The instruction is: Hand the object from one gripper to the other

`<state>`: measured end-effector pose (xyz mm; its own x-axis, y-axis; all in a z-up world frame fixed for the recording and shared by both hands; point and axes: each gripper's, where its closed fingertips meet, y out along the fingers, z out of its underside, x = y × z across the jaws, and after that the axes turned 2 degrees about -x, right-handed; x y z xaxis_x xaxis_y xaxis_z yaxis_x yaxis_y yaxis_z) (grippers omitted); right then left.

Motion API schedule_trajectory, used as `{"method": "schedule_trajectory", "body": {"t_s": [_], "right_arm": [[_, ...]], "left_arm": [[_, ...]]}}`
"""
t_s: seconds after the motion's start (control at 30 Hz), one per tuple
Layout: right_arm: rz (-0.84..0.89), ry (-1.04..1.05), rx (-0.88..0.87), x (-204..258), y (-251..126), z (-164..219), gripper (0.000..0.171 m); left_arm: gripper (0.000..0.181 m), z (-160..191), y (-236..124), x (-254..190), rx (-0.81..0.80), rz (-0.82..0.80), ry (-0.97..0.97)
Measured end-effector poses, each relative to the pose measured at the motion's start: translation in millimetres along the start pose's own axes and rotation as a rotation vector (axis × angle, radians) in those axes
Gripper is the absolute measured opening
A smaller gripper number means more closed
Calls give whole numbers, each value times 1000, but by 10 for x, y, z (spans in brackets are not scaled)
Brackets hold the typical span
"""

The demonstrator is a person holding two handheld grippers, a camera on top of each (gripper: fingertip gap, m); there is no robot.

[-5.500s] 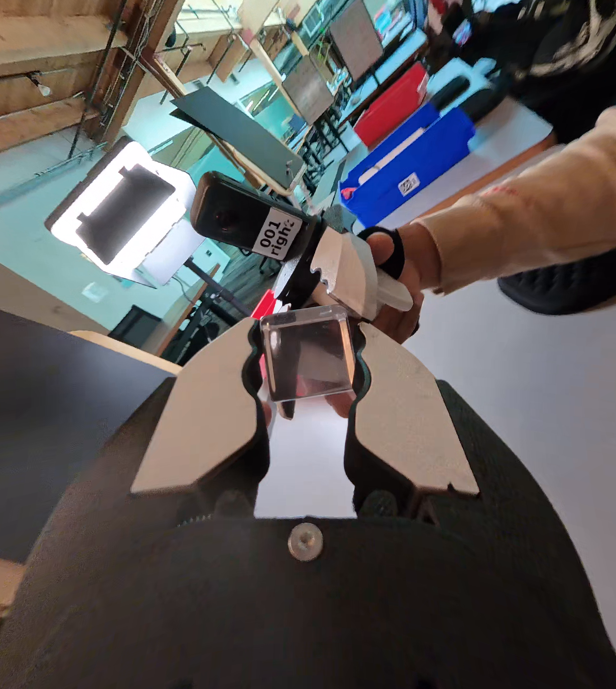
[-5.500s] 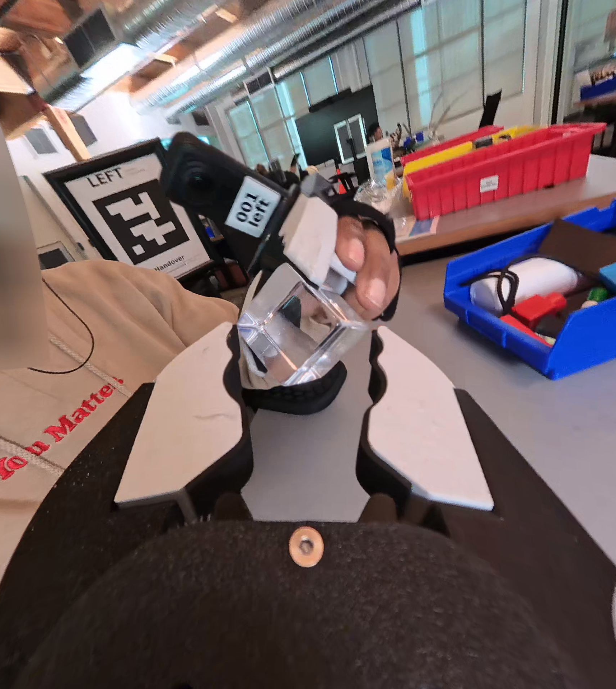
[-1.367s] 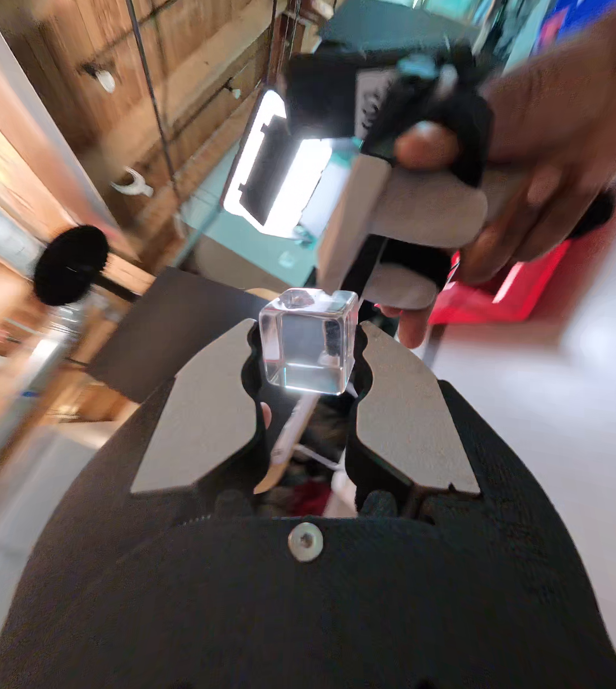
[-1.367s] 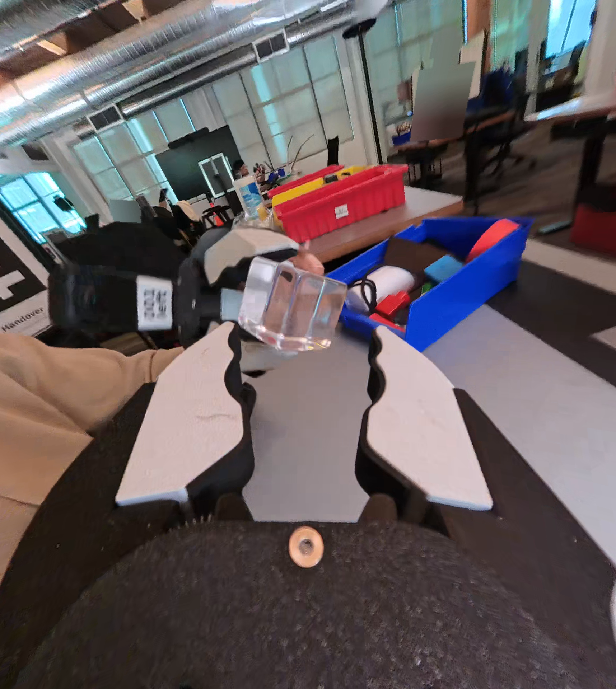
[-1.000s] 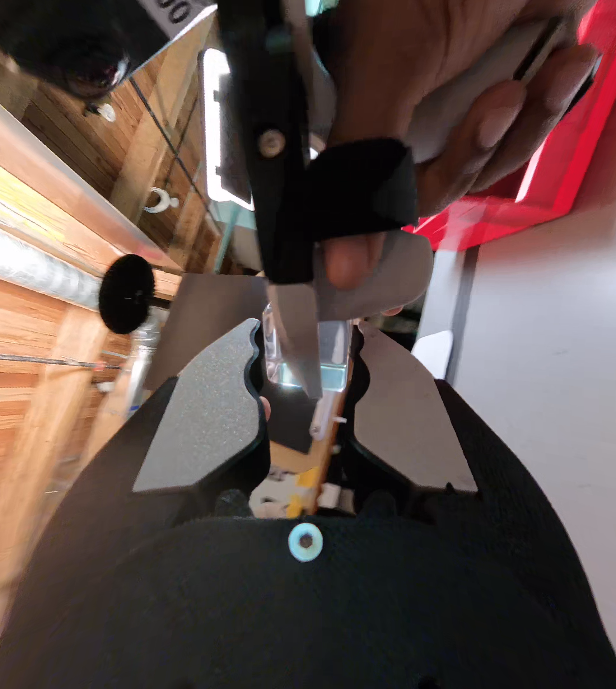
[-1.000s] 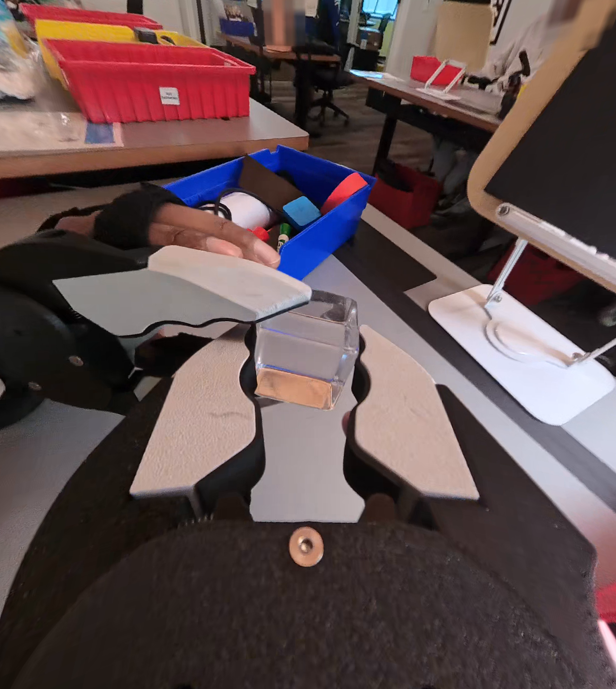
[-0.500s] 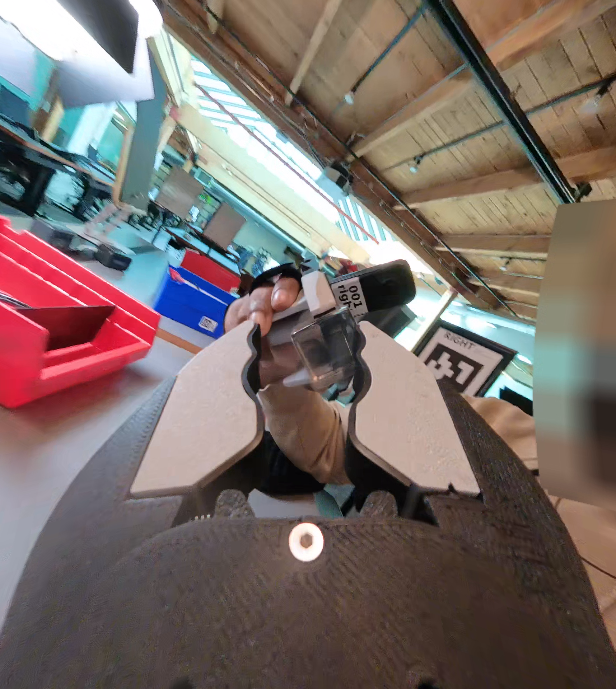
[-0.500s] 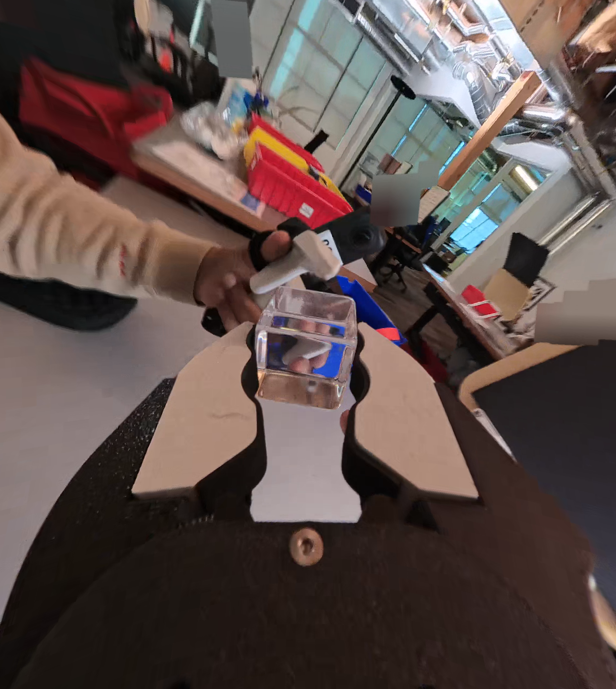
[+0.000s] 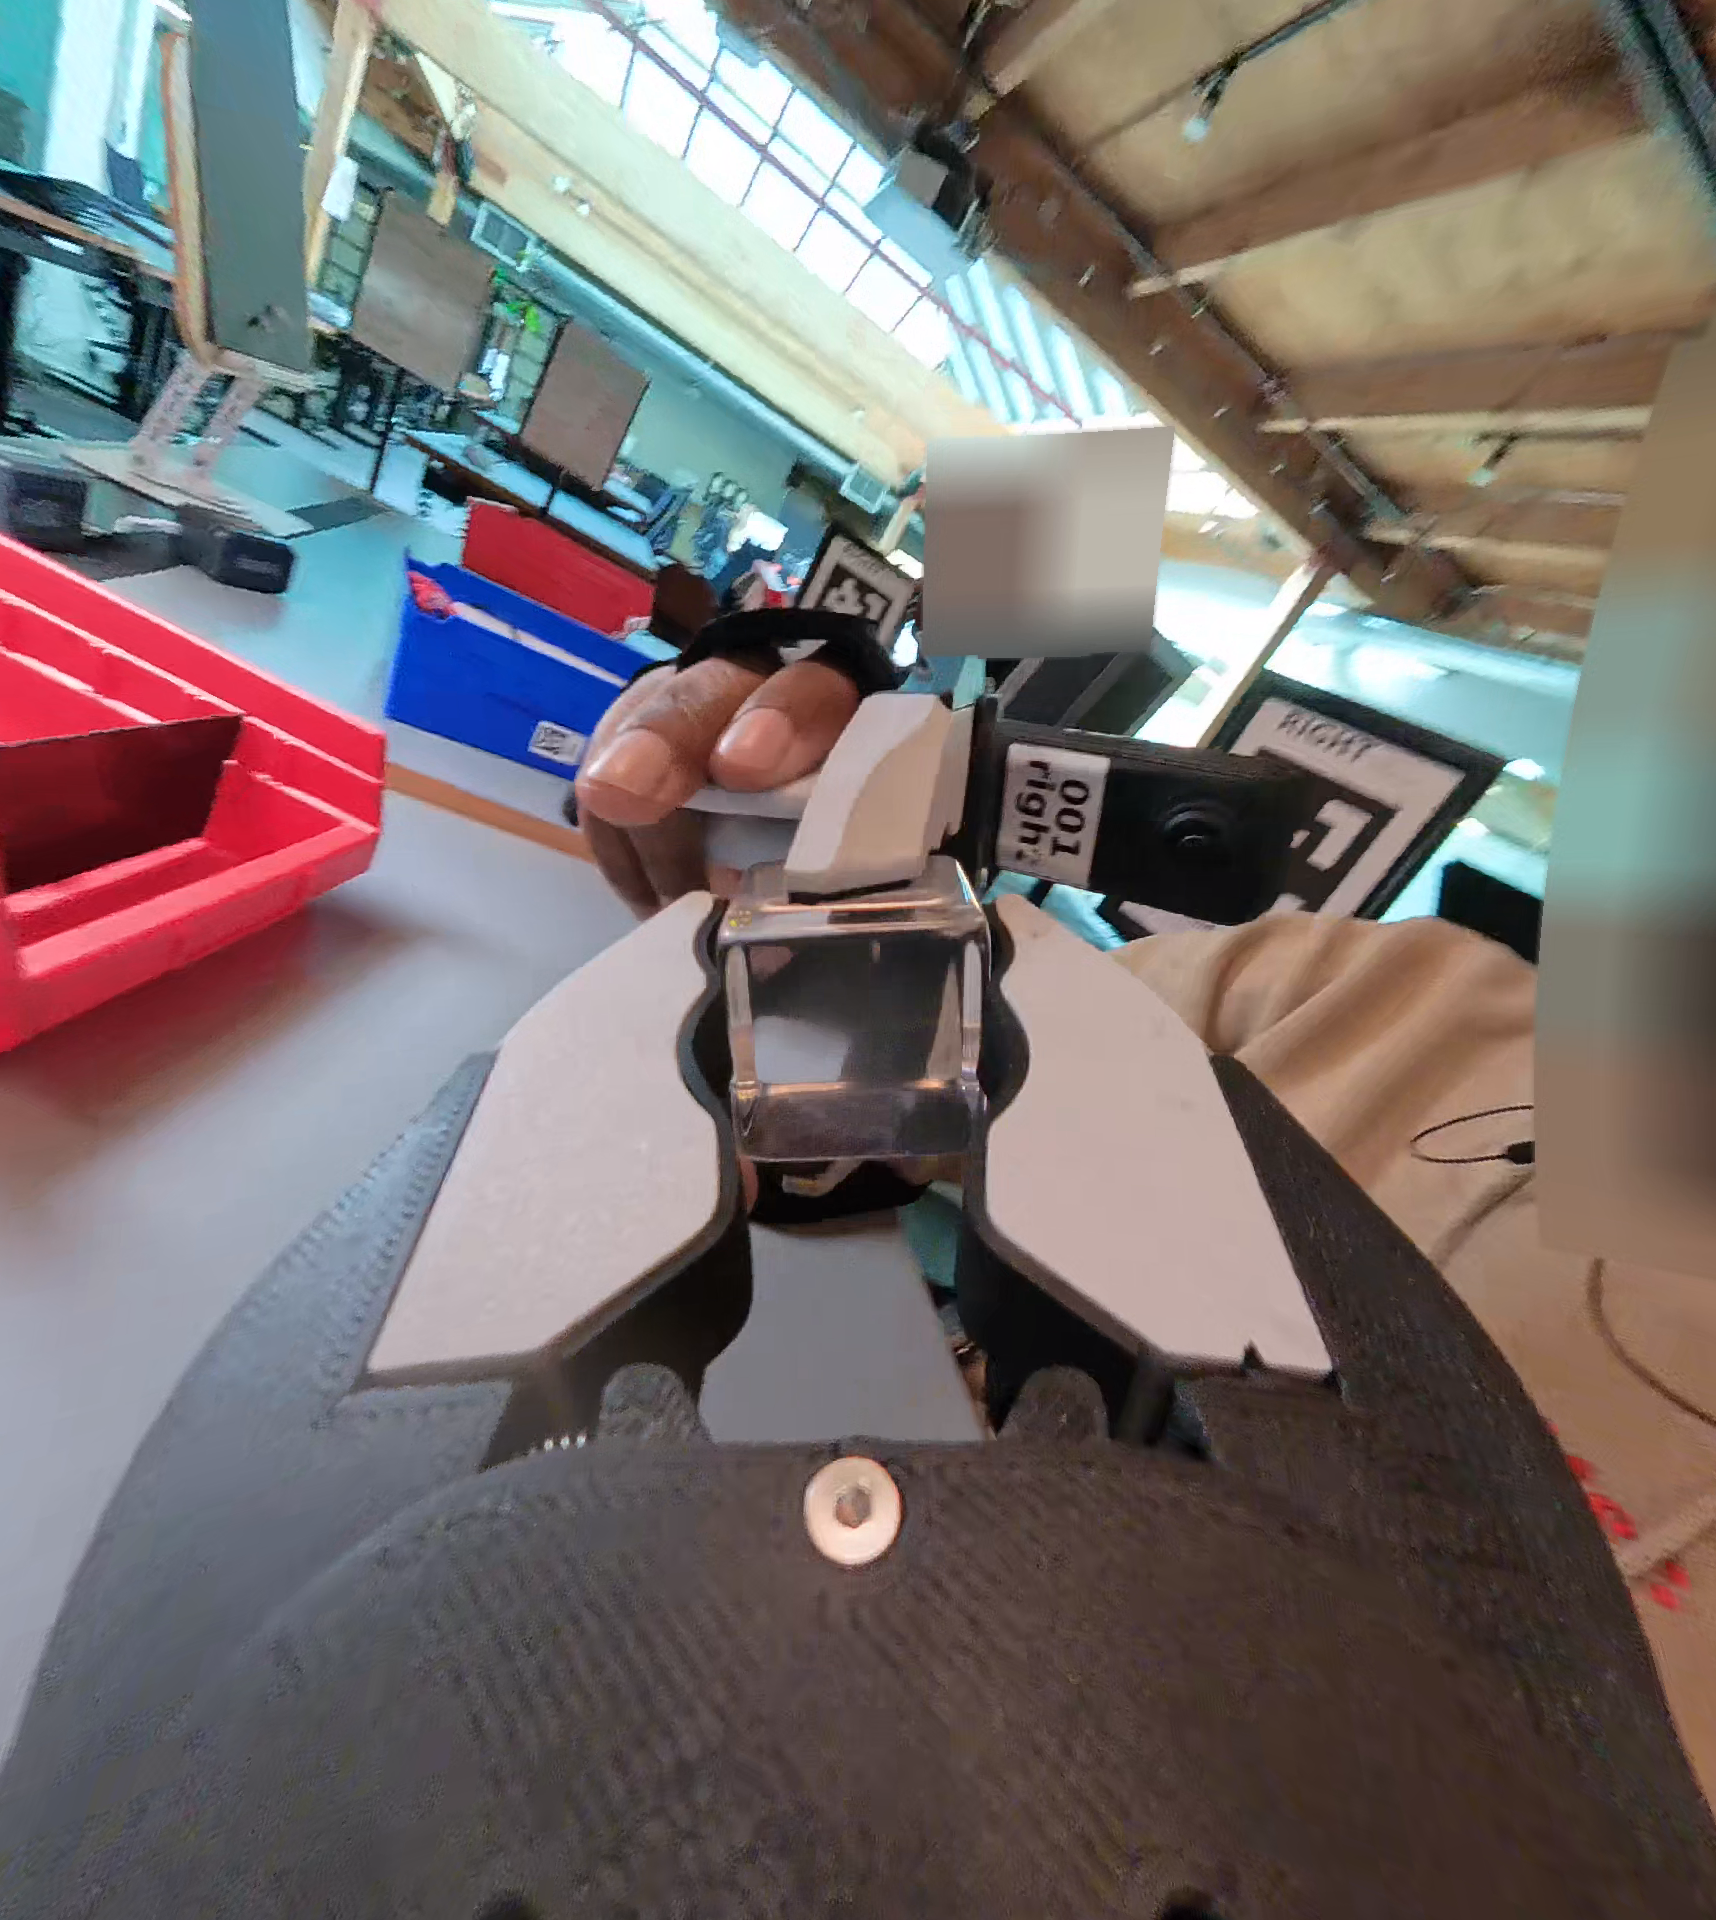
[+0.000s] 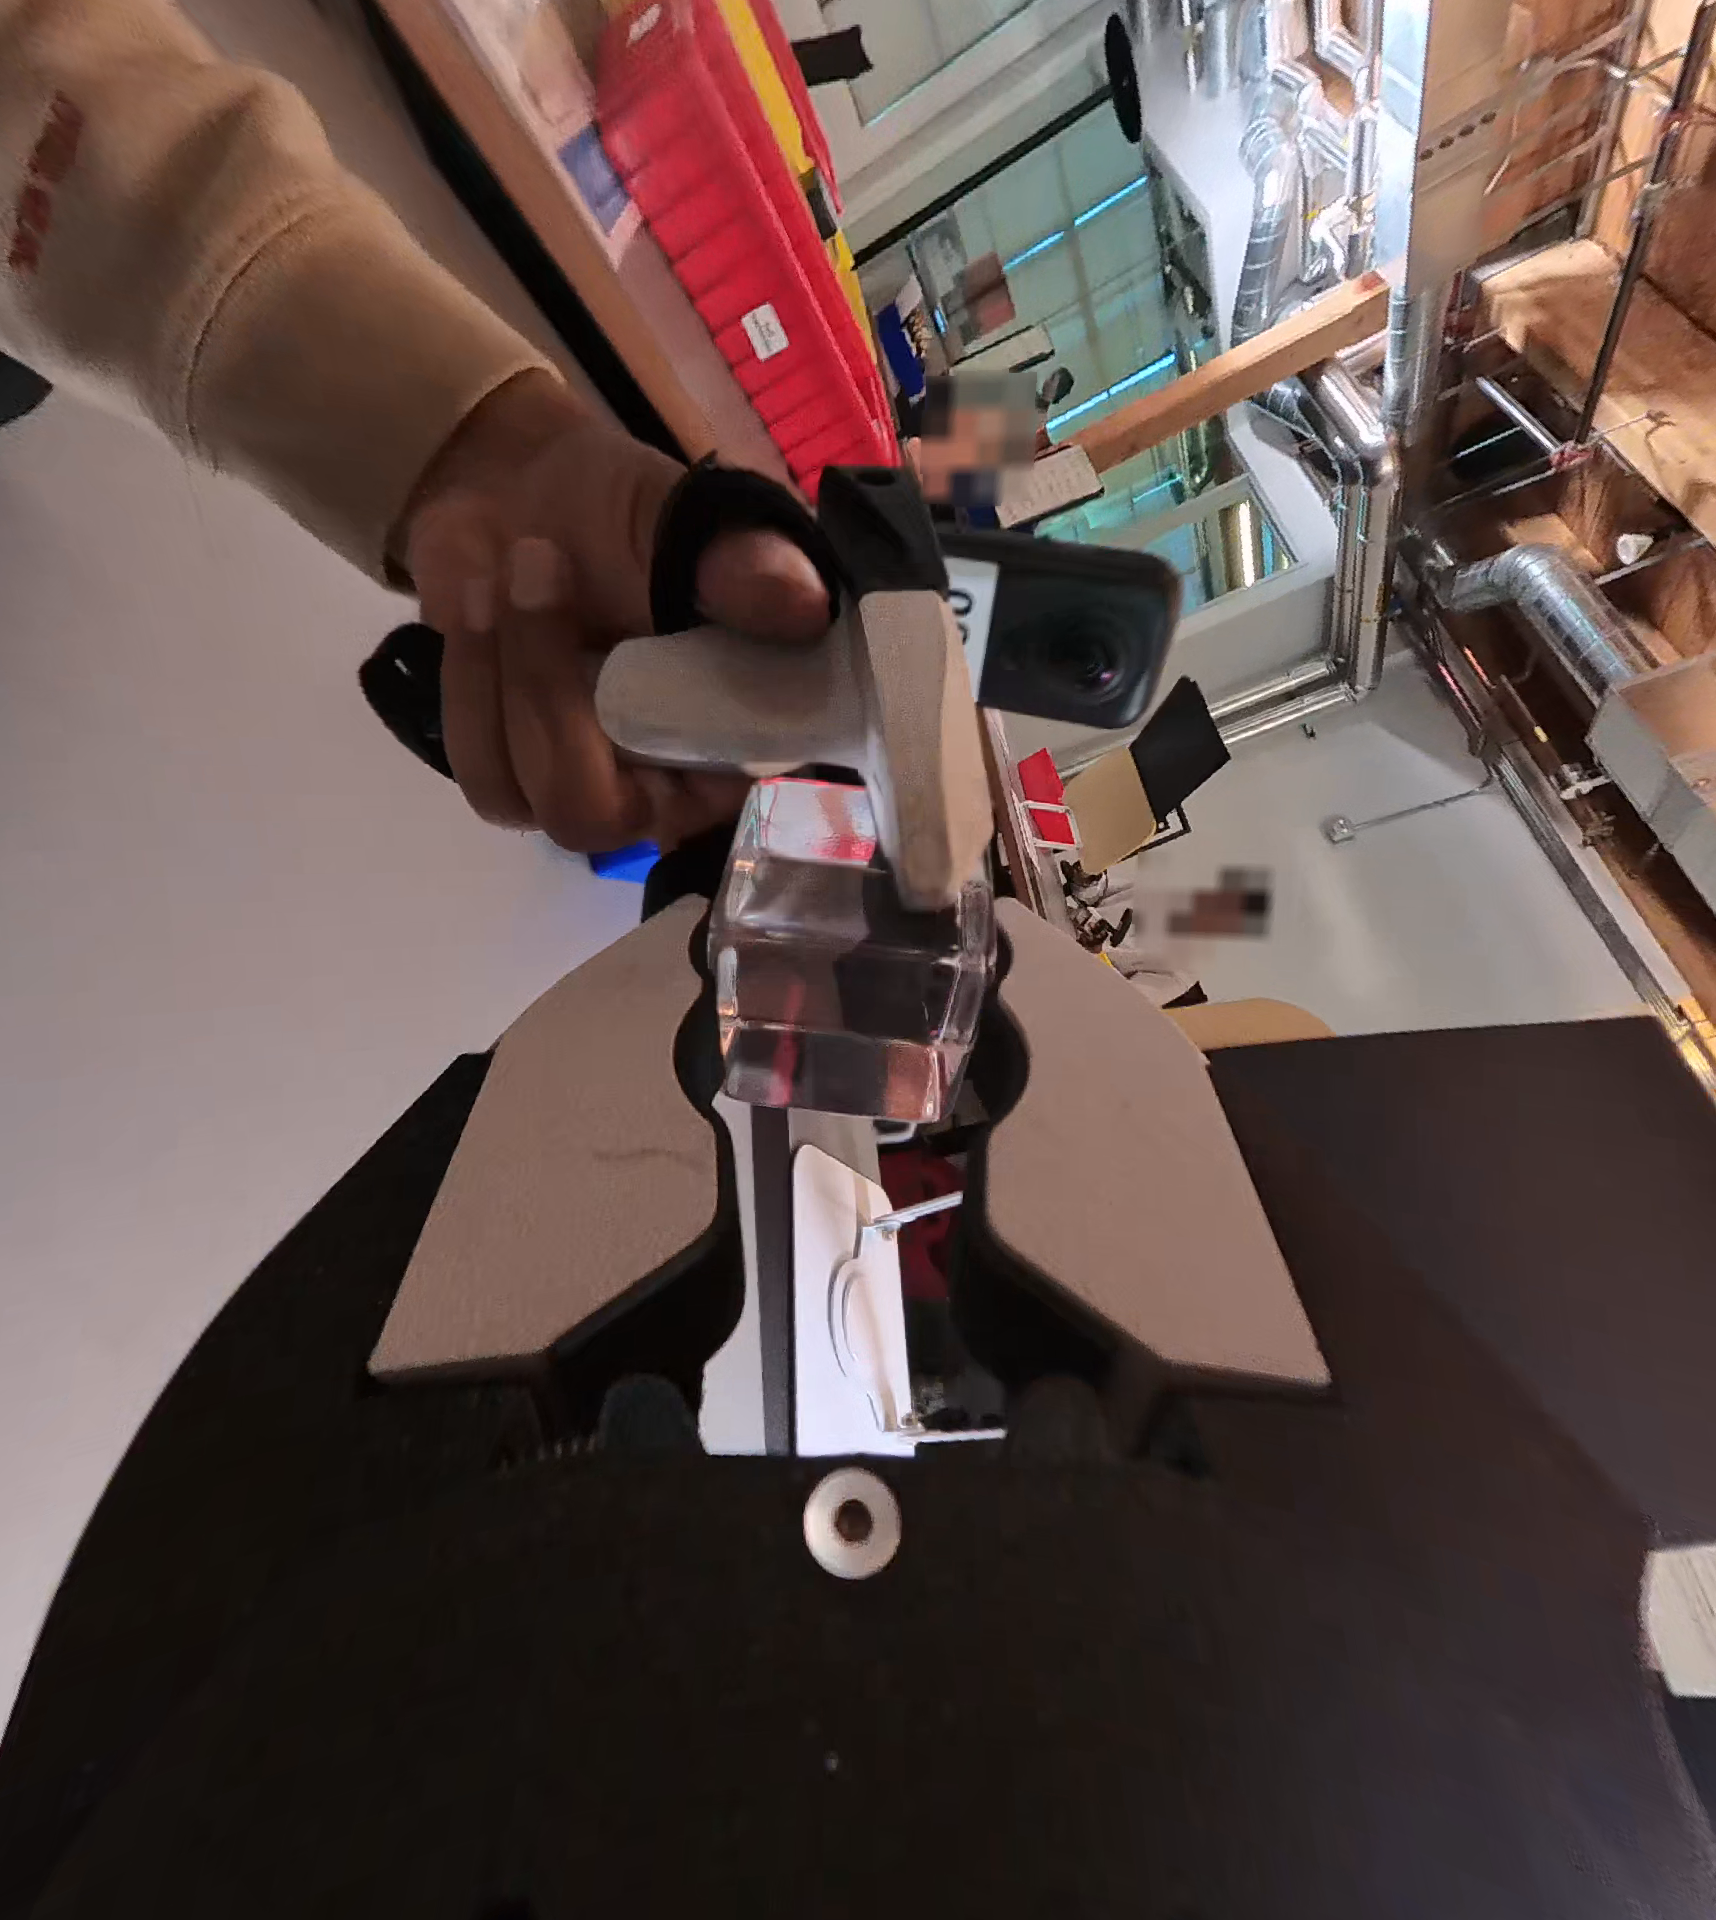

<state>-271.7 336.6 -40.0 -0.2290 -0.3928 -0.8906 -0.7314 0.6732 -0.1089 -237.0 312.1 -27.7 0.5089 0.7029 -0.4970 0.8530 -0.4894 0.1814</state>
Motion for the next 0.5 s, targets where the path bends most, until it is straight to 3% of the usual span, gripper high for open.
{"method": "schedule_trajectory", "body": {"t_s": [0.1,0.17,0.33,0.4,0.5], "right_arm": [[61,15,85,-84,52,160,46],[83,132,111,-169,35,287,50],[38,839,-72,-479,-128,463,51],[-17,1082,-102,-480,-95,509,53],[-58,1214,-81,-364,41,491,56]], "left_arm": [[45,-87,-93,130,0,-152,191],[45,-209,-195,219,-17,-314,393],[46,-491,-559,495,31,-814,906],[46,-478,-580,582,79,-919,1020],[45,-375,-540,718,169,-1010,1158]]}}
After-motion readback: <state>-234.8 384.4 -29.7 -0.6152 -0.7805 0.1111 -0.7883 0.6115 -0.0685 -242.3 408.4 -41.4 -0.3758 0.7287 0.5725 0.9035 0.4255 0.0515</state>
